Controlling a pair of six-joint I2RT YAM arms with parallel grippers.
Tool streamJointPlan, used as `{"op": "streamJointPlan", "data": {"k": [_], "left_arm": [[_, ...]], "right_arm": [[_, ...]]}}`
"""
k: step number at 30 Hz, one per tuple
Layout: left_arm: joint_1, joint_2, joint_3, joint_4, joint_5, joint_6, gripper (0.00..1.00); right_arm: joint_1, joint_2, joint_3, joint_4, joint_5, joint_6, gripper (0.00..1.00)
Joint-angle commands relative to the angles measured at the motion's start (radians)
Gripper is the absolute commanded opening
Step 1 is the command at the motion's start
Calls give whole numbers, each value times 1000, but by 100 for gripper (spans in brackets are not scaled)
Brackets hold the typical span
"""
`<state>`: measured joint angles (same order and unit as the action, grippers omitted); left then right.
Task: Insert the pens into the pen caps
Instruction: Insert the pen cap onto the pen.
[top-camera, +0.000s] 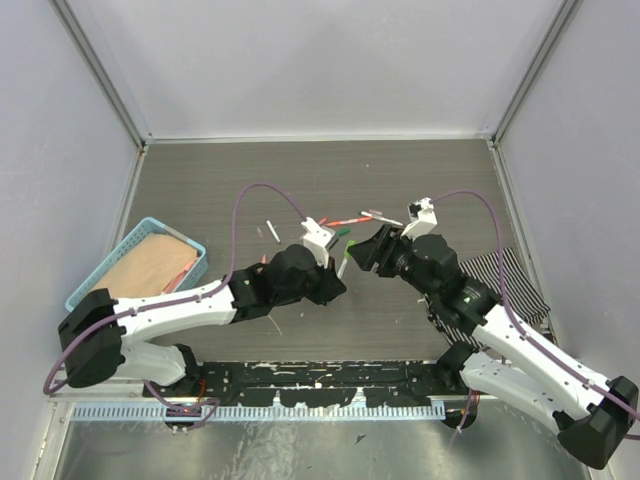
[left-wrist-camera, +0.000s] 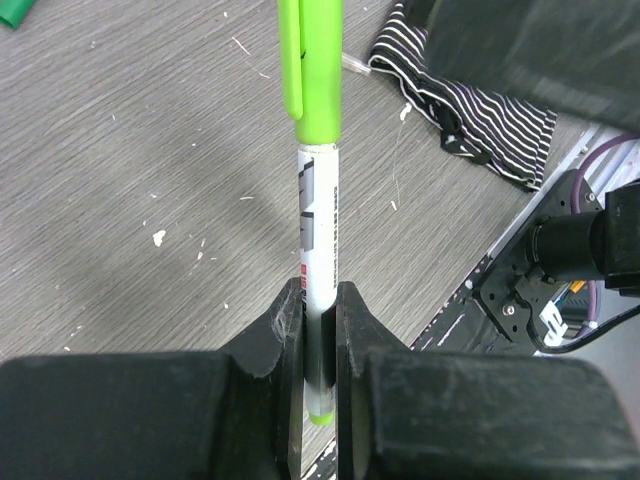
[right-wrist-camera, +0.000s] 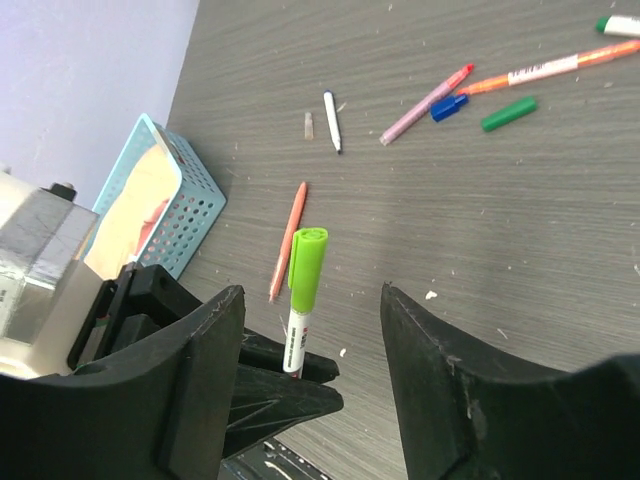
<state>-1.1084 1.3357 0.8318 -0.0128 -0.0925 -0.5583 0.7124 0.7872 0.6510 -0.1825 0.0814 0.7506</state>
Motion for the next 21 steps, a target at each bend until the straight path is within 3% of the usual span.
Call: {"op": "streamJointPlan", "data": {"k": [1, 8, 16, 21], "left_arm": [[0, -92, -40, 27, -18, 48, 0], [1, -221, -109, 33, -65, 78, 0], [0, -293, -117, 3, -97, 81, 0], [0, -306, -113, 9, -87, 77, 0]], "right_arm": [[4, -35, 107, -48, 75, -59, 63], [-1, 91, 282, -106, 8, -141, 62], [-57, 147, 312, 90, -245, -107, 62], [-57, 164, 279, 167, -283, -65, 62]]}}
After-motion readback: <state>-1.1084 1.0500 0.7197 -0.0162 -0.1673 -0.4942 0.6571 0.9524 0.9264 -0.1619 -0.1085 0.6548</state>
